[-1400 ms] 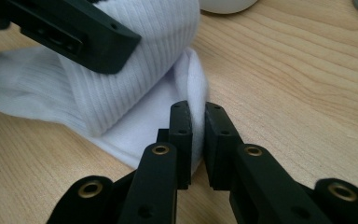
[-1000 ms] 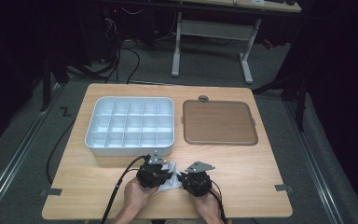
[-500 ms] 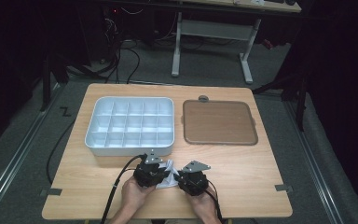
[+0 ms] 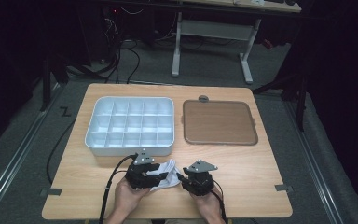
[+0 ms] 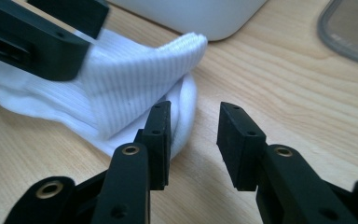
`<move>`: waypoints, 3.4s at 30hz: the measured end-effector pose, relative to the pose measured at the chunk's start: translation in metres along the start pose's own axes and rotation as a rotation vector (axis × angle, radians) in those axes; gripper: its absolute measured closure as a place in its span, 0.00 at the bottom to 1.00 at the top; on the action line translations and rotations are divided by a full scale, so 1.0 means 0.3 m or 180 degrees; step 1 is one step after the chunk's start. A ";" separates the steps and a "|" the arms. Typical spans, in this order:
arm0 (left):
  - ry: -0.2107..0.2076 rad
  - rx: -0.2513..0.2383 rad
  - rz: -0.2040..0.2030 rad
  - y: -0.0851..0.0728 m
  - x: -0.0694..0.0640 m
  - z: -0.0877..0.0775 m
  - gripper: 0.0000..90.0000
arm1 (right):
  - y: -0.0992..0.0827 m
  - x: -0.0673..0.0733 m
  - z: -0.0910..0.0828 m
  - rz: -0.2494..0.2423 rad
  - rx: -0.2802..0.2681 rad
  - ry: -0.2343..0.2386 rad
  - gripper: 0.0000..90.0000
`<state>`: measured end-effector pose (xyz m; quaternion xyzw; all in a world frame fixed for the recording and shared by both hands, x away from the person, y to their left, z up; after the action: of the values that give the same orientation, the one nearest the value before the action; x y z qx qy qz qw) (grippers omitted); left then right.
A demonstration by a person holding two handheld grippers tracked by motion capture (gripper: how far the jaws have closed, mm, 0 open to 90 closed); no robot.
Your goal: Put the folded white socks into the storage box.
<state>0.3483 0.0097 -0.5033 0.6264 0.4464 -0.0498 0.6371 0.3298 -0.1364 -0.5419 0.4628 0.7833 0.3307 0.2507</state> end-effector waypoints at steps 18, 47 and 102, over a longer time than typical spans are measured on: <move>0.0350 -0.0211 -0.0196 -0.030 0.129 -0.121 0.53 | 0.098 0.065 -0.070 -0.0413 -0.0170 0.0139 0.78; 0.0314 -0.0185 -0.0007 -0.074 0.134 -0.067 0.52 | 0.082 0.087 -0.003 -0.0438 0.0019 0.0046 0.88; 0.0489 -0.0162 -0.0225 -0.017 0.190 -0.060 0.46 | 0.008 0.030 -0.016 -0.0192 0.0009 -0.0107 0.81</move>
<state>0.3702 0.0520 -0.5398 0.5958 0.5170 -0.0126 0.6145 0.3238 -0.1288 -0.5377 0.4448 0.7930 0.3141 0.2731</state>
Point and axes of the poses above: each handheld gripper's, and its own axes: z roughly forward along the jaws, y roughly out of its top, x roughly to its left, the point moved 4 cm from there along z, roughly forward along the jaws, and after that the axes turned 12 degrees about -y, right-handed, at the moved point
